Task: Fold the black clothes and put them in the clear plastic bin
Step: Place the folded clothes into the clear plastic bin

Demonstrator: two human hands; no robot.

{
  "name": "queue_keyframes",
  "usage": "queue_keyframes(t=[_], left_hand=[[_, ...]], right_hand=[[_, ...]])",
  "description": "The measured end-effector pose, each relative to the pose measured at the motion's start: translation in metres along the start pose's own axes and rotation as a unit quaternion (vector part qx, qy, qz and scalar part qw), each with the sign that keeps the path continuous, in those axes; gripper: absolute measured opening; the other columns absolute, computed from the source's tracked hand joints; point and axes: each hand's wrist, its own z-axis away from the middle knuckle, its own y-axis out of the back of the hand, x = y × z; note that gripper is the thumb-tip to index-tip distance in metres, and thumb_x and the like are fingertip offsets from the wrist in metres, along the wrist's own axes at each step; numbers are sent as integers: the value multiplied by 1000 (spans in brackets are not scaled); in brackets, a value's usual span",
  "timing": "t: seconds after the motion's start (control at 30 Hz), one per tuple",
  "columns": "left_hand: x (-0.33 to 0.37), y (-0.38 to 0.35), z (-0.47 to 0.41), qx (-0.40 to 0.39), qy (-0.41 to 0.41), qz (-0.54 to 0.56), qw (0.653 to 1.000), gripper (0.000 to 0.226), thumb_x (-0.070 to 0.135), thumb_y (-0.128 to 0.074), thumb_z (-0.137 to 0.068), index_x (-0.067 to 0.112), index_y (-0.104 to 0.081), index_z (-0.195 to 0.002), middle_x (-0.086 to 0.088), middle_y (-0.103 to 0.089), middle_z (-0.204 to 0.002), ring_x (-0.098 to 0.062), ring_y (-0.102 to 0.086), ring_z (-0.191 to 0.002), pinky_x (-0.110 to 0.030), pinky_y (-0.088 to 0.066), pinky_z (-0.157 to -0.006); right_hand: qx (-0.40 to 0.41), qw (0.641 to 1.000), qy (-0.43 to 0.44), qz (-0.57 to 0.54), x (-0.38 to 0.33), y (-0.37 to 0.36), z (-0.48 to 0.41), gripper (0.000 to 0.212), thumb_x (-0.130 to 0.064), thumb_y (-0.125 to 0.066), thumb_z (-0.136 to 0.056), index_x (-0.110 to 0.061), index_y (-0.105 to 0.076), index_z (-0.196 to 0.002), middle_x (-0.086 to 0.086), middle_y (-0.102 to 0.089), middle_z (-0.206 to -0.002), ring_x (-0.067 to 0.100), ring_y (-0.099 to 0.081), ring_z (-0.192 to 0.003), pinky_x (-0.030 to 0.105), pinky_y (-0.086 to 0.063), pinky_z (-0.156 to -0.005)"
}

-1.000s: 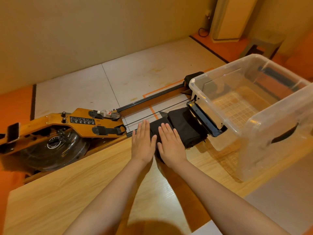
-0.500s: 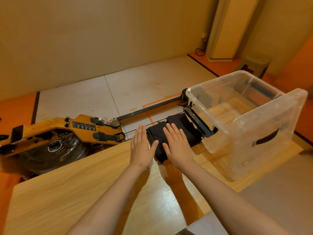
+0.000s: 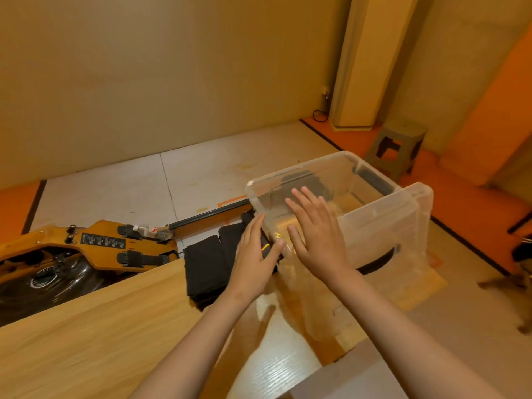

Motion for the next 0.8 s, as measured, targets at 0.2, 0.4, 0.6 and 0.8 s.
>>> queue_keyframes(t=[0.2,0.4,0.6,0.8], left_hand=[[19,-54,-4,13,59,-36,998,64,74,-56,-75,35,-51,-126,17,-44,-130,-12,-31,-136,-40,-27,-115],[31,-68,-5,75,56,-49,994,24,43,-73,-81,32,-54,-89,13,-53,-116,-9,-34,-127,-39,-15,-119],[28,-44,13,103,69,65,990,20,27,-75,-82,25,-58,-91,13,-64,-91,3,-59,-90,-25,-55,-74],[1,31,37,197,88,114,970,23,15,-76,-80,7,-57,-90,2,-64,-85,1,-63,-75,-16,-53,-62]], right_hand=[[-51,997,-44,34,108,30,13,49,-47,-34,-96,-16,-59,-125,2,-56,-132,17,-39,-133,36,-9,-120],[-52,998,-16,15,130,18,11,60,-62,-22,-96,-17,-62,-90,-5,-58,-86,20,-55,-86,30,-28,-90],[3,998,65,-6,107,15,-7,67,-65,-22,-96,-18,-53,-61,-4,-52,-56,16,-49,-52,26,-26,-53],[-29,997,67,-21,15,-10,-27,72,-69,-13,-93,-21,-51,-56,-5,-49,-48,16,-48,-41,22,-21,-40]])
